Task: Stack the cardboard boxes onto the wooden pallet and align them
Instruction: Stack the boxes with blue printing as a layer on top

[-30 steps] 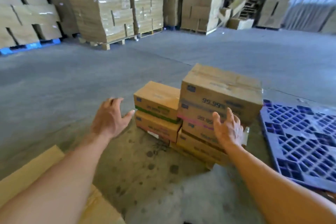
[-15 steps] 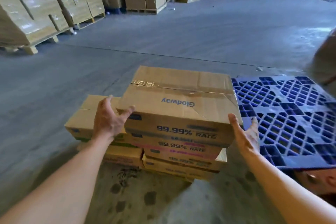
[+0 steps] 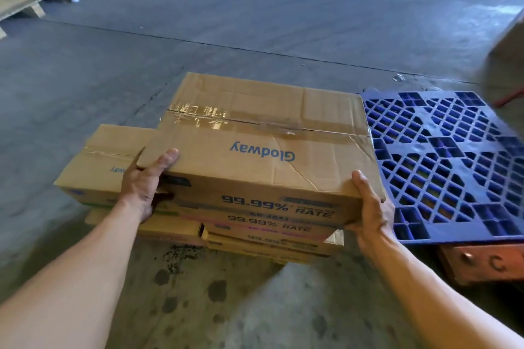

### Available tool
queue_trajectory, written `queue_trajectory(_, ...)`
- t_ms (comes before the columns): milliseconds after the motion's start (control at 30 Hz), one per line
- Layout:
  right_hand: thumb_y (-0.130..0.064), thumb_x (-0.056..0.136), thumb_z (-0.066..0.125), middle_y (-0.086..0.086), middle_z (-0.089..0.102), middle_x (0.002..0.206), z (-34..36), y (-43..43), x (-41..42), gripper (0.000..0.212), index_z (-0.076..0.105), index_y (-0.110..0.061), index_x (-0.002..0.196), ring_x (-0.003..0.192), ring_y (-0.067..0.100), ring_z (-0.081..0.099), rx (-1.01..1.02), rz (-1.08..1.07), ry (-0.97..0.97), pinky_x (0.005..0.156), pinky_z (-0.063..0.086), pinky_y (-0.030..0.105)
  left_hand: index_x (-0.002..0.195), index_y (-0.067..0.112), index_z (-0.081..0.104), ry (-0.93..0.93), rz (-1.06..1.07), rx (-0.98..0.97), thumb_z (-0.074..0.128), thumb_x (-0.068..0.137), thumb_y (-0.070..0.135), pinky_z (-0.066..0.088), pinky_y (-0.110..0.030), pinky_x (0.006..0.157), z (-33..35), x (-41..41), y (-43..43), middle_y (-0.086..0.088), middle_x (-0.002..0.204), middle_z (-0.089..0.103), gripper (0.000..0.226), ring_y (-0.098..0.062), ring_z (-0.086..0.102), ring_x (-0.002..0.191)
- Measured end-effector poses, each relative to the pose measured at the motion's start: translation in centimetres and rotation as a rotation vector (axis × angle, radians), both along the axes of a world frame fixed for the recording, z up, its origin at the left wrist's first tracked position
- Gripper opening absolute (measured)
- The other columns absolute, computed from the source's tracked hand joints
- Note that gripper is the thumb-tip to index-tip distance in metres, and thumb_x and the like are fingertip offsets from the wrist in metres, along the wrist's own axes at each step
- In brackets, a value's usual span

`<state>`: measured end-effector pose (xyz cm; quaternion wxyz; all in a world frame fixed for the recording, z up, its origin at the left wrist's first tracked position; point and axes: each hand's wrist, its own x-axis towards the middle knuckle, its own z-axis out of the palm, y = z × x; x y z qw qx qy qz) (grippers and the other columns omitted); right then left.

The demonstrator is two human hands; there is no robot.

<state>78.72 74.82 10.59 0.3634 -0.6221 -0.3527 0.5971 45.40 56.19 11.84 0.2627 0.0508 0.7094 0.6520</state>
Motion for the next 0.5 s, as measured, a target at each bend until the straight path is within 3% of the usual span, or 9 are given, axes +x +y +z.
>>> queue_trajectory(67, -0.068, 0.055, 0.084, 0.007, 0.064, 0.12, 0.6, -0.3, 0.6, 0.111, 0.041, -0.024, 0.147, 0.104, 0.029, 0.064, -0.005, -0.008, 0.011, 0.086, 0.055, 0.066, 0.099, 0.027, 0.071, 0.024, 0.005, 0.013, 0.094, 0.049, 0.048, 0.046, -0.063, 0.102, 0.8, 0.7, -0.5, 0.009, 0.107, 0.074, 0.059, -0.019, 0.062, 0.11)
queue_trajectory(167, -0.053, 0.078, 0.077, 0.001, 0.063, 0.106, 1.9, -1.2, 1.7, 0.078, 0.045, -0.023, 0.142, 0.097, 0.025, 0.064, 0.011, -0.019, 0.036, 0.087, 0.055, 0.063, 0.096, 0.026, 0.074, 0.052, -0.006, 0.047, 0.094, 0.055, 0.044, 0.046, -0.064, 0.101, 2.5, 2.1, -1.7, 0.014, 0.093, 0.077, 0.049, -0.015, 0.064, 0.104)
queue_trajectory(233, -0.053, 0.079, 0.077, 0.003, 0.062, 0.107, 3.4, -2.2, 2.7, 0.079, 0.043, -0.022, 0.143, 0.099, 0.027, 0.064, 0.024, 0.006, 0.063, 0.084, 0.056, 0.063, 0.095, 0.026, 0.073, 0.065, 0.01, 0.083, 0.092, 0.061, 0.039, 0.047, -0.066, 0.098, 4.2, 3.3, -3.5, 0.012, 0.091, 0.077, 0.042, -0.02, 0.067, 0.102)
queue_trajectory(367, -0.054, 0.08, 0.075, 0.009, 0.06, 0.123, 7.3, -5.8, 4.7, 0.082, 0.039, -0.025, 0.148, 0.102, 0.028, 0.064, 0.12, 0.093, 0.089, 0.08, 0.058, 0.061, 0.1, 0.034, 0.074, 0.131, 0.024, 0.167, 0.094, 0.052, 0.051, 0.05, -0.068, 0.093, 7.9, 6.6, -9.2, 0.003, 0.107, 0.076, 0.056, -0.037, 0.067, 0.108)
queue_trajectory(500, -0.054, 0.081, 0.075, 0.009, 0.059, 0.132, 11.3, -11.2, 7.1, 0.084, 0.037, -0.03, 0.152, 0.105, 0.028, 0.065, 0.233, 0.198, 0.118, 0.081, 0.058, 0.06, 0.111, 0.028, 0.07, 0.182, 0.126, 0.245, 0.089, 0.071, 0.035, 0.054, -0.046, 0.077, 11.3, 11.0, -17.2, -0.001, 0.105, 0.073, 0.045, -0.035, 0.066, 0.11)
